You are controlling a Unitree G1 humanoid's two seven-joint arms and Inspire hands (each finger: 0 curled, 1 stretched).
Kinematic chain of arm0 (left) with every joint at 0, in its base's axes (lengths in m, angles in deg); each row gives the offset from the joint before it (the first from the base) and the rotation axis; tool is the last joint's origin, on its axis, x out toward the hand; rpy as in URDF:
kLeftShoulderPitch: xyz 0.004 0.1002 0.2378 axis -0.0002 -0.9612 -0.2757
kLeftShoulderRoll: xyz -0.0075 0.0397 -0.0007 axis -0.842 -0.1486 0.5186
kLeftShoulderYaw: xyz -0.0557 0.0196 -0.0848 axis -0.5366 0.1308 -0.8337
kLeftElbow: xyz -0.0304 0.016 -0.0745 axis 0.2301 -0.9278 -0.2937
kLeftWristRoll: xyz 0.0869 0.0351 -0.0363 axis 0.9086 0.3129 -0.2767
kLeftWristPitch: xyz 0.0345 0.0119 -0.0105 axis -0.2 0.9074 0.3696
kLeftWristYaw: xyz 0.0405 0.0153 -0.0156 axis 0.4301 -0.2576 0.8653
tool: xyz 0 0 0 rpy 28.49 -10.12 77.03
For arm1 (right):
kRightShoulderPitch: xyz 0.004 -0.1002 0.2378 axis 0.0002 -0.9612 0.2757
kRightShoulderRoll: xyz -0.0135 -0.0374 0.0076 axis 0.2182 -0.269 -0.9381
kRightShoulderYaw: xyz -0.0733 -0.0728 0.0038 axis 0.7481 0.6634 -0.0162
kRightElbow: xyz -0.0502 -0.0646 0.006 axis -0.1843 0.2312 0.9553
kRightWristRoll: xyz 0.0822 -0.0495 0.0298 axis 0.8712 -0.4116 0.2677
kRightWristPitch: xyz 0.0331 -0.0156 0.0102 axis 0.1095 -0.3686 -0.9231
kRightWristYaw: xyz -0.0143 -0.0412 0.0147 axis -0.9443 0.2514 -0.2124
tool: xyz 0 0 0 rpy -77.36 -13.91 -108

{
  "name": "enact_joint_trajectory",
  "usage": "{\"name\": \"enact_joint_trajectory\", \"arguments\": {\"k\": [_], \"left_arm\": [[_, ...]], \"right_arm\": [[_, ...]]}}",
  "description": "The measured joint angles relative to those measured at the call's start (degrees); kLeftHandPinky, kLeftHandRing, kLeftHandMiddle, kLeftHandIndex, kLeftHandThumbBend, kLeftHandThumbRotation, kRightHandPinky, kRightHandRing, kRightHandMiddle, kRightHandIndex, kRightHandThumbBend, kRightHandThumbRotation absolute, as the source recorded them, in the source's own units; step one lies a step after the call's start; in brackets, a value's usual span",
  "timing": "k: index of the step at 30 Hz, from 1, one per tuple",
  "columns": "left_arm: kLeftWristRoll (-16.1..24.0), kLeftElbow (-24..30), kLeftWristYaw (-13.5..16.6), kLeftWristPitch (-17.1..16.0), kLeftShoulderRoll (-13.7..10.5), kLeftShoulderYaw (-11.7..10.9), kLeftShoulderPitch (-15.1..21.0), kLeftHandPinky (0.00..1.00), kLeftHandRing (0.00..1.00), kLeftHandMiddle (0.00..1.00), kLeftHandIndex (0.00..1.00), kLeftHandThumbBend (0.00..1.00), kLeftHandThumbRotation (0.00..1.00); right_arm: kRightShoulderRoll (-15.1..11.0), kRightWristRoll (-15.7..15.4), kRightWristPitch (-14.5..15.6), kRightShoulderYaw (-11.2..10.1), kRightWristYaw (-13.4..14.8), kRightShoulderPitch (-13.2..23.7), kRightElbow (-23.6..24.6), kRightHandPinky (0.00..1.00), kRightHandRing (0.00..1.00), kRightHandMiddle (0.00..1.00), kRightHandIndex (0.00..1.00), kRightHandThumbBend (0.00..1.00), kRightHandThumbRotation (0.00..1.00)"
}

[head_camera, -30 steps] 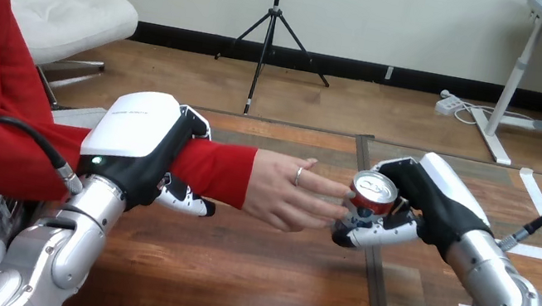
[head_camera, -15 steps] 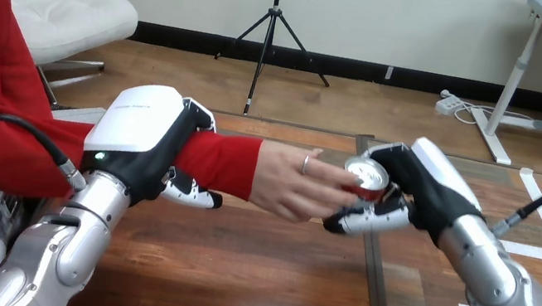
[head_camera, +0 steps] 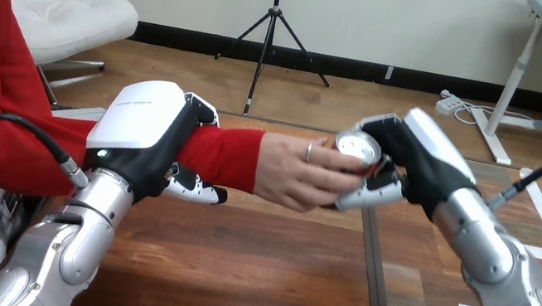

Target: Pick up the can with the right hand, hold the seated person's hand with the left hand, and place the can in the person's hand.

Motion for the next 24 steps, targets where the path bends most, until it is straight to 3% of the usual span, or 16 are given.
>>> {"name": "enact_joint_trajectory", "arguments": {"k": [24], "left_arm": [[0.0, 0.0, 0.2, -0.1, 1.4, -1.2, 0.0, 0.20, 0.25, 0.31, 0.32, 0.76, 0.00]], "right_arm": [[2.2, 0.0, 3.0, 0.5, -3.5, 0.7, 6.1, 0.30, 0.35, 0.42, 0.44, 0.71, 0.00]]}}
